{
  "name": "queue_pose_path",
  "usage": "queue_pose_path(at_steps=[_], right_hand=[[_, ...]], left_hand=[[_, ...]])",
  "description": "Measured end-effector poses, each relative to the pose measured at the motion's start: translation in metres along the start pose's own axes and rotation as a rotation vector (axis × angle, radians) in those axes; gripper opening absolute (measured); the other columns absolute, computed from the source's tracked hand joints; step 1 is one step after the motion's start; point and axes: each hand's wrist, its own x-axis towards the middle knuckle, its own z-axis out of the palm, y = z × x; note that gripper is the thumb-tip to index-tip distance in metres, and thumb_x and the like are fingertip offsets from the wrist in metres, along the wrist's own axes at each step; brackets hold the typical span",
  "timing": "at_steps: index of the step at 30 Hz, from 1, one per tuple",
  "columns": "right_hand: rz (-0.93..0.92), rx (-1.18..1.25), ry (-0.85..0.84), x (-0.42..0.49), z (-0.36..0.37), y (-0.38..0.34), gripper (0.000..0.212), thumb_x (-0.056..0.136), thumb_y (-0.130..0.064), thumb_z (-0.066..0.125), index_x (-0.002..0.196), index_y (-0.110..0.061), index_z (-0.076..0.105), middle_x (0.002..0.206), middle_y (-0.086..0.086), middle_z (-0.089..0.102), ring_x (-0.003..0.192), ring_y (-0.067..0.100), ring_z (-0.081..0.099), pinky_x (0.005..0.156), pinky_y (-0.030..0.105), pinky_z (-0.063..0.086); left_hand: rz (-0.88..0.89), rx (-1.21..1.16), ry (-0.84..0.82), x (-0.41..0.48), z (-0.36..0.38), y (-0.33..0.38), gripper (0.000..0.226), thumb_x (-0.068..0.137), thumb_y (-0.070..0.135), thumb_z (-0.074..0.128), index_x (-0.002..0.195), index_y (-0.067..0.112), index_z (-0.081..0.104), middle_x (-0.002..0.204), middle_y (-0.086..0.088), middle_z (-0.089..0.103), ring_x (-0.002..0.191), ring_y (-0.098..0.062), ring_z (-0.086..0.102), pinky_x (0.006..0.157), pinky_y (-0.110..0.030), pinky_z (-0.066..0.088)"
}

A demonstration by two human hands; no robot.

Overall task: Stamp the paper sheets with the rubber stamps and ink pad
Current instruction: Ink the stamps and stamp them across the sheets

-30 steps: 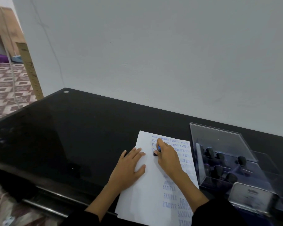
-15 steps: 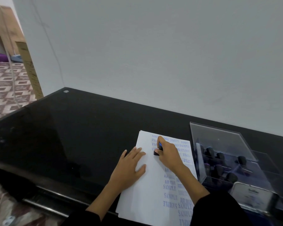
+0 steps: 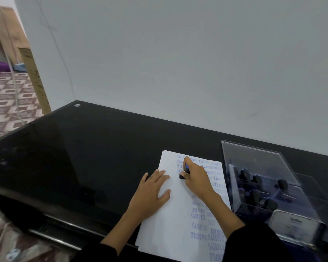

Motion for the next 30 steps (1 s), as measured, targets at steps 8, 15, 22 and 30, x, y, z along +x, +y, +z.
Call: queue_pose_path(at_steps=[8, 15, 22, 30], right_hand=[[-0.001, 0.017, 0.035, -0.003, 0.004, 0.002, 0.017, 0.094, -0.022, 0.052, 0.094, -0.022, 0.034, 0.09, -0.005, 0.05, 0.062, 0.003, 0.043, 0.058, 0.004, 0.032], [-0.013, 0.035, 0.071, -0.004, 0.009, 0.004, 0.015, 0.095, -0.022, 0.051, 0.092, -0.021, 0.036, 0.087, -0.005, 0.05, 0.064, 0.006, 0.045, 0.06, 0.006, 0.034], [-0.007, 0.101, 0.082, -0.003, 0.009, 0.007, 0.015, 0.094, -0.019, 0.052, 0.091, -0.02, 0.038, 0.084, -0.002, 0.053, 0.066, 0.008, 0.049, 0.061, 0.009, 0.037], [-0.002, 0.057, 0.085, -0.009, 0.005, 0.003, 0.013, 0.096, -0.021, 0.049, 0.092, -0.02, 0.036, 0.088, -0.001, 0.053, 0.071, 0.009, 0.048, 0.059, 0.01, 0.034]], left_hand=[[-0.001, 0.004, -0.01, -0.001, 0.001, -0.001, 0.065, 0.083, 0.06, 0.015, 0.14, 0.032, 0.031, 0.154, 0.013, 0.02, 0.144, -0.002, 0.008, 0.113, -0.023, -0.007], [0.003, 0.0, -0.001, -0.001, 0.0, -0.001, 0.046, 0.096, 0.042, 0.036, 0.141, 0.031, 0.031, 0.154, 0.012, 0.02, 0.144, -0.003, 0.009, 0.116, -0.025, -0.005], [0.003, 0.009, 0.022, 0.0, 0.001, -0.002, 0.045, 0.096, 0.041, 0.036, 0.14, 0.031, 0.032, 0.154, 0.013, 0.02, 0.143, -0.002, 0.01, 0.116, -0.024, -0.004], [-0.015, 0.003, 0.001, -0.001, -0.002, 0.0, 0.051, 0.093, 0.051, 0.03, 0.14, 0.031, 0.034, 0.153, 0.012, 0.022, 0.142, -0.002, 0.014, 0.115, -0.023, -0.001]])
